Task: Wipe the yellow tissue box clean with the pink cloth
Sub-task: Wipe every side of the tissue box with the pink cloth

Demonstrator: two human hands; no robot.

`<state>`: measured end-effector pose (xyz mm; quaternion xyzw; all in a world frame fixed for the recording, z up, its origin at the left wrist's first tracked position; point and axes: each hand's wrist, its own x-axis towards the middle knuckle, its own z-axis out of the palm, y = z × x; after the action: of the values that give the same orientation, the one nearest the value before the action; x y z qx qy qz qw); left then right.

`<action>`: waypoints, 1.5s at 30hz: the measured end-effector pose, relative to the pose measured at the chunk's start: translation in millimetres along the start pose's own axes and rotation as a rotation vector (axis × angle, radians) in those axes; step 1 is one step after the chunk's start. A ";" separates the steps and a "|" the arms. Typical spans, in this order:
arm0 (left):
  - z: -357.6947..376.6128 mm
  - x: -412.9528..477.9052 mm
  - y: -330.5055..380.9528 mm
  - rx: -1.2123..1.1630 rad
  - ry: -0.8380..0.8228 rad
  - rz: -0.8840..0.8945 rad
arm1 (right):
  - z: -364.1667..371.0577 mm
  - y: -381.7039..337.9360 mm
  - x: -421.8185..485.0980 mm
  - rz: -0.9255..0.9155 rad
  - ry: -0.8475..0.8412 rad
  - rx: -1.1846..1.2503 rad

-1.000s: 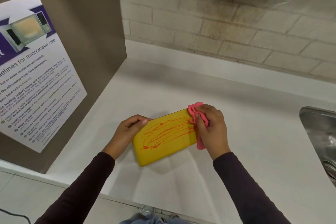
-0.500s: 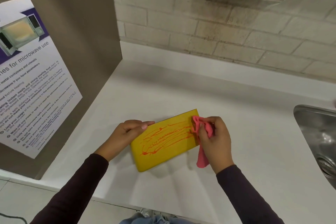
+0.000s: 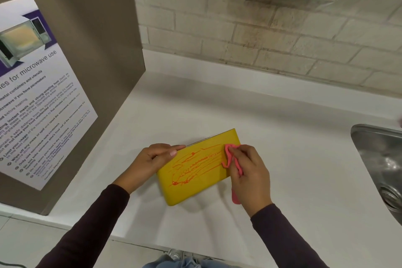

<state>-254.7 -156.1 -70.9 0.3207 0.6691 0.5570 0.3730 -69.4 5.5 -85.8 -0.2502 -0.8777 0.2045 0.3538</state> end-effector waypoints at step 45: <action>5.4 -1.9 -10.7 -0.031 0.009 -0.015 | 16.3 -16.1 13.7 -0.014 0.015 0.170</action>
<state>-249.2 -156.7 -81.7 0.3074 0.6644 0.5660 0.3792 -94.5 -2.3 -80.9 -0.2146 -0.8562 0.2740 0.3818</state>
